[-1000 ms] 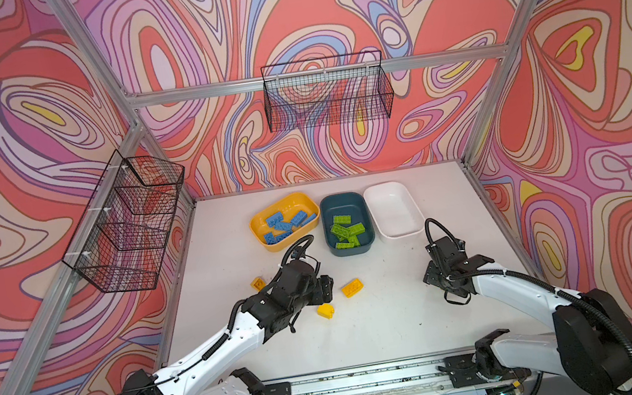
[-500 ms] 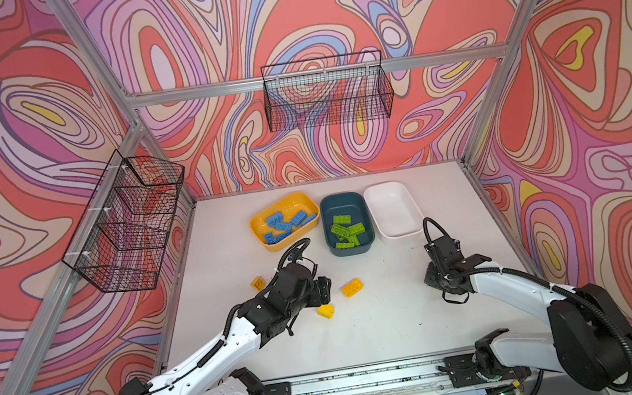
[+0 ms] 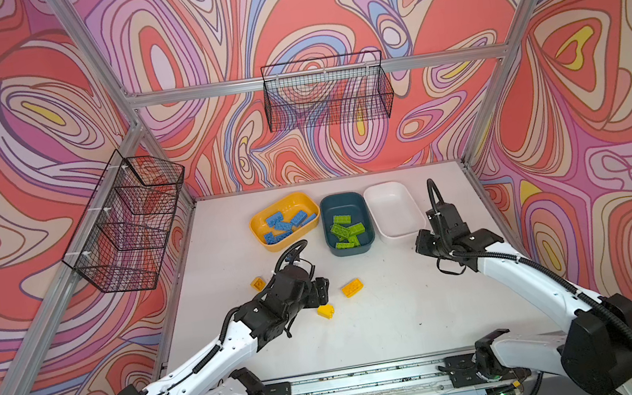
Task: Sort the legos into containers by color
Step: 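Carry the yellow brick with the right gripper over the white tub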
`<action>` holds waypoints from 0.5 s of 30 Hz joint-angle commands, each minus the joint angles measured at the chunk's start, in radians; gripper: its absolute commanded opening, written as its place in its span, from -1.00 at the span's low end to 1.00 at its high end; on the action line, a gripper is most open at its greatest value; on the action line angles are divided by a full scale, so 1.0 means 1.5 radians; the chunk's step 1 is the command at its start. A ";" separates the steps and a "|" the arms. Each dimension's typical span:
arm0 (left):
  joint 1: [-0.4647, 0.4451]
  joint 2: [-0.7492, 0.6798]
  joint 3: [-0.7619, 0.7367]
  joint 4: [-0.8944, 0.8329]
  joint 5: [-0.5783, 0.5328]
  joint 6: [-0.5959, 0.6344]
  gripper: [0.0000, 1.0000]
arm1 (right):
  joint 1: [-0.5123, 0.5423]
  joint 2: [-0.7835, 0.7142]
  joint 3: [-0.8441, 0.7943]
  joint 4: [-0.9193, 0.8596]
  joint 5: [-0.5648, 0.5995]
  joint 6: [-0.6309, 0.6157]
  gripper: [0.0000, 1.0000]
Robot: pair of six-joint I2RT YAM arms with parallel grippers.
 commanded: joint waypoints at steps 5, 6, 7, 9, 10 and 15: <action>-0.002 -0.069 -0.043 -0.047 -0.036 -0.017 0.70 | 0.001 0.128 0.139 0.023 -0.074 -0.039 -0.38; -0.002 -0.079 -0.049 -0.053 -0.035 -0.019 0.69 | 0.003 0.150 0.160 0.027 -0.075 -0.042 -0.38; -0.002 -0.089 -0.054 -0.058 -0.033 -0.019 0.69 | 0.004 0.169 0.177 0.030 -0.076 -0.043 -0.38; -0.002 -0.108 -0.063 -0.072 -0.033 -0.020 0.69 | 0.007 0.214 0.218 0.033 -0.081 -0.049 -0.38; -0.002 -0.116 -0.064 -0.079 -0.036 -0.018 0.69 | 0.008 0.239 0.234 0.033 -0.083 -0.051 -0.37; -0.002 -0.134 -0.063 -0.104 -0.042 -0.015 0.69 | 0.011 0.341 0.307 0.032 -0.070 -0.055 -0.36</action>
